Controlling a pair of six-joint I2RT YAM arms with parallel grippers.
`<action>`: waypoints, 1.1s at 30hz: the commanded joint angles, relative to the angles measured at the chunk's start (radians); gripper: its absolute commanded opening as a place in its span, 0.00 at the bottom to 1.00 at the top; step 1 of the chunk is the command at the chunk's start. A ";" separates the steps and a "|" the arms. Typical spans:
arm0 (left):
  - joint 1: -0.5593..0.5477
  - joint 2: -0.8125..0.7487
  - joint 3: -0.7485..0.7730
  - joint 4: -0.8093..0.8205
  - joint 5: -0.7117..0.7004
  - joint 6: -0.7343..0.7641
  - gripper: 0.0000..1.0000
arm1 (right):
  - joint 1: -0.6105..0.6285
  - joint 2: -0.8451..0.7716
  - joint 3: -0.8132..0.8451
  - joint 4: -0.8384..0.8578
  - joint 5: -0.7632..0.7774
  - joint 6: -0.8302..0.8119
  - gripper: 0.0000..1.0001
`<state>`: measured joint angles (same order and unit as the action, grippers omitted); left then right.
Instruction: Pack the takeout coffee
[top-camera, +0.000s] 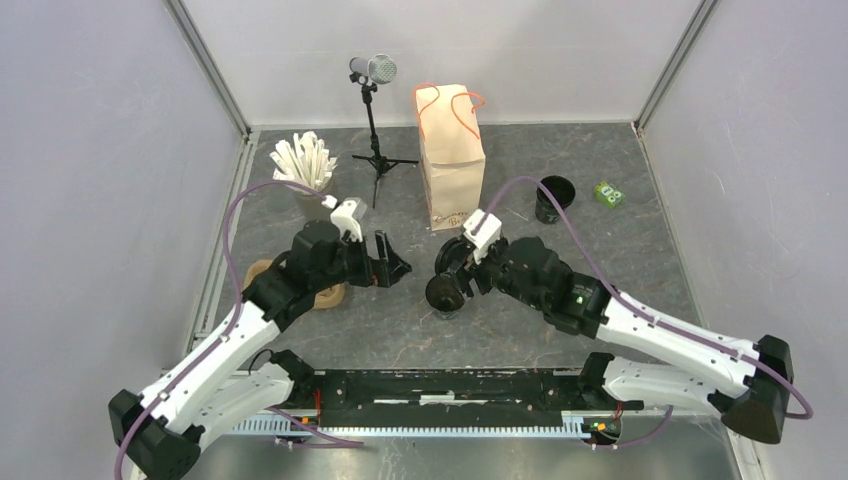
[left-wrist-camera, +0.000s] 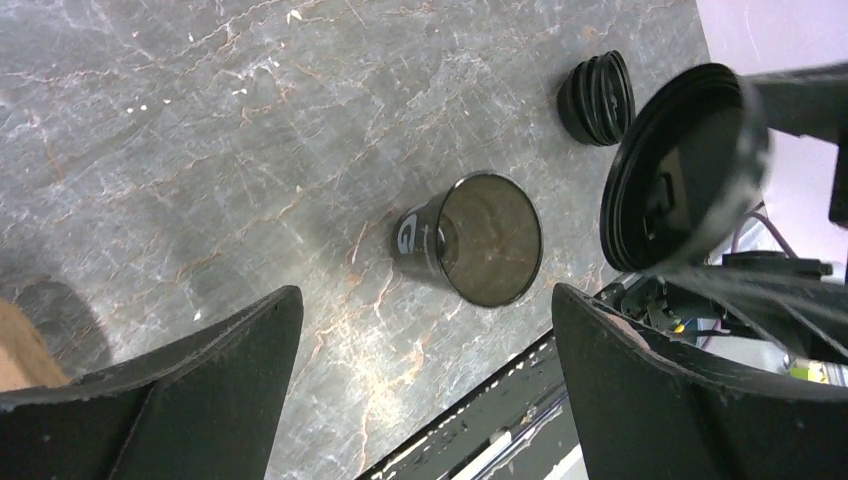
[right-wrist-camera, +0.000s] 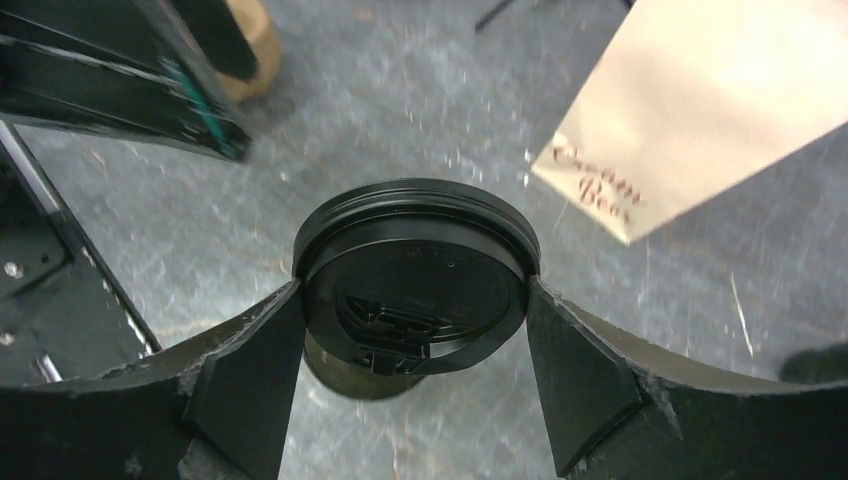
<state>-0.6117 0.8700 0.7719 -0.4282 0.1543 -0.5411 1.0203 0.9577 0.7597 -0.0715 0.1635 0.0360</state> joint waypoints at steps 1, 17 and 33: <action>0.002 -0.147 -0.045 -0.014 -0.076 0.055 1.00 | 0.003 0.090 0.194 -0.450 0.039 0.103 0.71; 0.003 -0.210 -0.182 0.110 -0.085 -0.068 0.93 | 0.002 0.440 0.564 -0.753 -0.043 0.099 0.71; 0.003 -0.237 -0.265 0.173 -0.077 -0.136 0.91 | 0.000 0.639 0.684 -0.826 -0.084 0.054 0.75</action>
<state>-0.6117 0.6472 0.5201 -0.3107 0.0795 -0.6361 1.0203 1.5719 1.3746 -0.8692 0.1001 0.1081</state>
